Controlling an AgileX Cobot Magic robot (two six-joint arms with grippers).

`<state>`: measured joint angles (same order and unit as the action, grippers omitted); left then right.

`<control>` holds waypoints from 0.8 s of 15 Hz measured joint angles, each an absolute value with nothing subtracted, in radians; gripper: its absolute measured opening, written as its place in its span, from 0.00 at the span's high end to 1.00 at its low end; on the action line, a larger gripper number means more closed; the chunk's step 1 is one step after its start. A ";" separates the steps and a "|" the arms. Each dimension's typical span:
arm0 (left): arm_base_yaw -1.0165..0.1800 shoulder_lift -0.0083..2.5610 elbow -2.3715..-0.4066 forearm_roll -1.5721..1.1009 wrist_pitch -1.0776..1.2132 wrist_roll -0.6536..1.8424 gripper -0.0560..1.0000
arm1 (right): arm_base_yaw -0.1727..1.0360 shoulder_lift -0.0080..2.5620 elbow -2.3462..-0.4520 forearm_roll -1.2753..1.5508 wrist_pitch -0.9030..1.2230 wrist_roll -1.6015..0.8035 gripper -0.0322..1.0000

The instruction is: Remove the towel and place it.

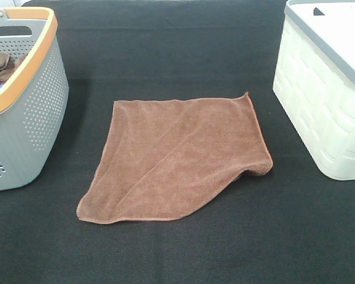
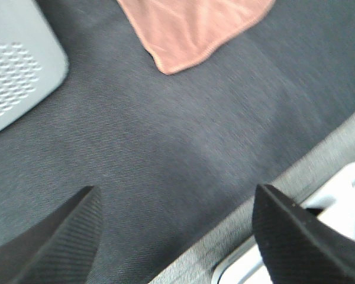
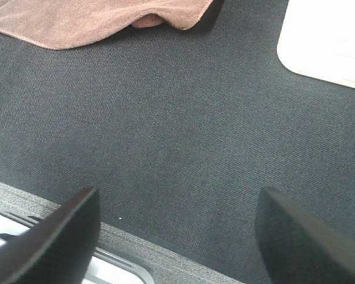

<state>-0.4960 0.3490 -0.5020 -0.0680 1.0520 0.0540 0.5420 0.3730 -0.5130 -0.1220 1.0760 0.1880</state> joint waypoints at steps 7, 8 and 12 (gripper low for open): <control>0.005 0.118 -0.502 -0.068 1.052 0.054 0.30 | 0.121 0.211 -0.512 -0.122 1.073 0.188 0.29; 0.047 0.080 -0.502 -0.068 1.052 0.054 0.30 | 0.059 0.154 -0.510 -0.122 1.073 0.188 0.29; 0.060 0.016 -0.502 -0.068 1.052 0.054 0.30 | 0.016 0.029 -0.508 -0.120 1.073 0.187 0.29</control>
<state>0.0600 0.0160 -0.5020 -0.0680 1.0520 0.0540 0.0160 0.0290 -0.5080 -0.1200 1.0730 0.1870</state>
